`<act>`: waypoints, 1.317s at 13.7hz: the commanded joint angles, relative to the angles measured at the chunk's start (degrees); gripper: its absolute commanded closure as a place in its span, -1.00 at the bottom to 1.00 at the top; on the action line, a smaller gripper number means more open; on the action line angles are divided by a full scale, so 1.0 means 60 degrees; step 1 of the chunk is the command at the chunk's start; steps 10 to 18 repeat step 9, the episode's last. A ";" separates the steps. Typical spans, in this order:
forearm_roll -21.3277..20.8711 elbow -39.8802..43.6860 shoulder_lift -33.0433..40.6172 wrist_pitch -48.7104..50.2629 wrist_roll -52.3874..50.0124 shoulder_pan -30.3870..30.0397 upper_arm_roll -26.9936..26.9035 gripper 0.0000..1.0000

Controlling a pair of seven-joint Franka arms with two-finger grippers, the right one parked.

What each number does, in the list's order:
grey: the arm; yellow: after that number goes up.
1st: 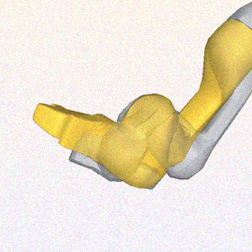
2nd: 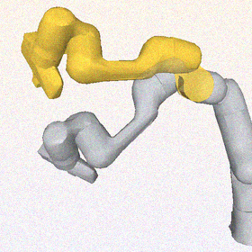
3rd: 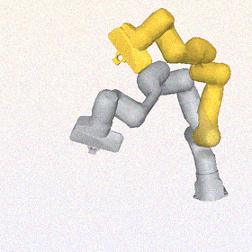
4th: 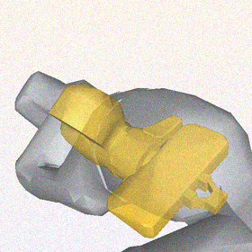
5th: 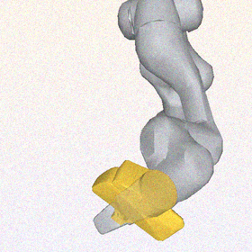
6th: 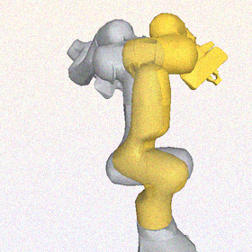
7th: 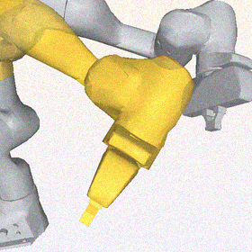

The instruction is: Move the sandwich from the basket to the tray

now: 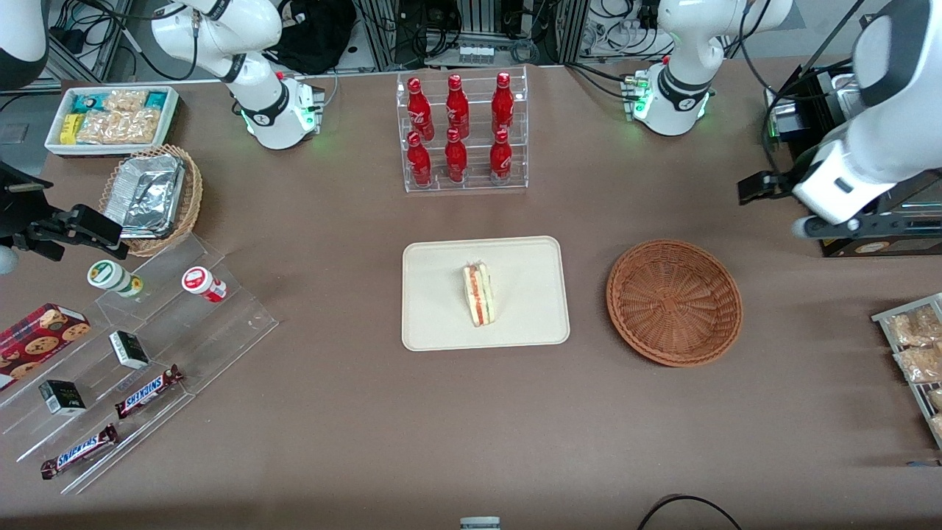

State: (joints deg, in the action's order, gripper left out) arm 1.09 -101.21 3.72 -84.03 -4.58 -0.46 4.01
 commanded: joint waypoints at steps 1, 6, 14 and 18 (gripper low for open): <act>-0.0005 0.0548 0.0201 0.0572 0.0075 -0.0040 0.0035 -1.00; -0.0093 0.1457 -0.0105 0.0530 0.0016 -0.0040 0.0064 -1.00; -0.0166 0.1561 -0.0136 0.0471 0.0030 -0.0040 0.0065 -1.00; -0.0166 0.1561 -0.0136 0.0471 0.0030 -0.0040 0.0065 -1.00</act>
